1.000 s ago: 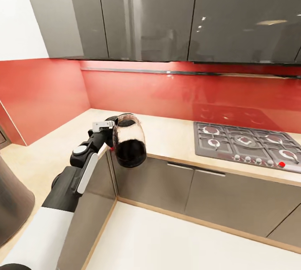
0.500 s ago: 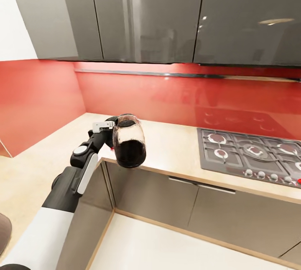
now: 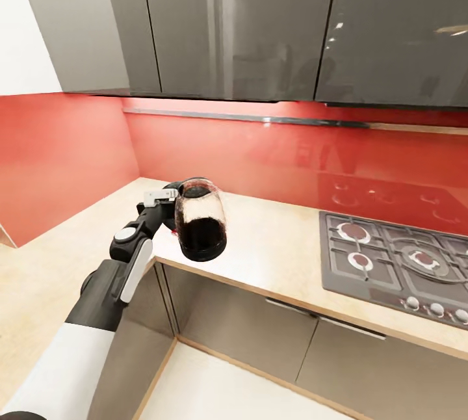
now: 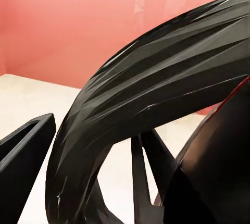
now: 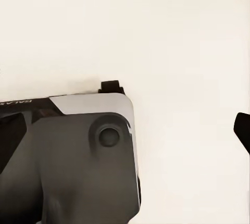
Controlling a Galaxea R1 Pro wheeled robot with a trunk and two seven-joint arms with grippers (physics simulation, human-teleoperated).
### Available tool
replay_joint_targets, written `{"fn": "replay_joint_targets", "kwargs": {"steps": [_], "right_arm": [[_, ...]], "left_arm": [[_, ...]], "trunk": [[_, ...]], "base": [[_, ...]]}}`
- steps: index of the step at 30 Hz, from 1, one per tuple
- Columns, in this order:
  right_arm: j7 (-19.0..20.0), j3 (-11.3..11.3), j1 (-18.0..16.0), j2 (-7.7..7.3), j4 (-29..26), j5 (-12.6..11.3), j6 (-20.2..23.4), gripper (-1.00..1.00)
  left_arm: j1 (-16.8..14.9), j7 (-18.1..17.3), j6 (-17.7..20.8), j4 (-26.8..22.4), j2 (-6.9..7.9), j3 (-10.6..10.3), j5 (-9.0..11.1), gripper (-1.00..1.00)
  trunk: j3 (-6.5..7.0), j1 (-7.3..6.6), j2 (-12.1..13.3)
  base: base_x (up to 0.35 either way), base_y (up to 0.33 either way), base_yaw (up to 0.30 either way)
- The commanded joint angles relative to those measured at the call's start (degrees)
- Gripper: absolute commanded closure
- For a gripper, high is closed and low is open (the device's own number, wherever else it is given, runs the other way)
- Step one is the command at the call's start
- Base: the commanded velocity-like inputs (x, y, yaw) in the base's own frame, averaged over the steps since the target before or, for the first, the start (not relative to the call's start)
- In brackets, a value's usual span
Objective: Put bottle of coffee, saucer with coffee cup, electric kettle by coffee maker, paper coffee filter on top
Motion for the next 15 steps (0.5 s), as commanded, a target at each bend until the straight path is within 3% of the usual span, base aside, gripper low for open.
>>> {"fn": "replay_joint_targets", "kwargs": {"steps": [1, 11, 15], "right_arm": [[-0.2, 0.5, 0.0, -0.01, -0.2, -0.5, 0.4, -1.00], [-0.2, 0.5, 0.0, -0.01, -0.1, -0.5, 0.4, -1.00], [-0.2, 0.6, 0.0, -0.01, -0.1, -0.5, 0.4, -1.00]], "left_arm": [[-0.1, 0.6, 0.1, -0.1, 0.03, -0.2, 0.5, 1.00], [0.0, 1.1, -0.3, -0.1, 0.14, -0.2, 0.5, 1.00], [0.0, 5.4, -0.4, -0.1, 0.18, -0.3, 0.5, 1.00]], "trunk": [[-0.12, 0.05, -0.1], [-0.12, 0.05, -0.1], [-0.12, 0.05, -0.1]], "base": [[0.153, -0.159, 0.274], [0.028, -0.028, 0.277], [0.001, -0.001, 0.277]]}}
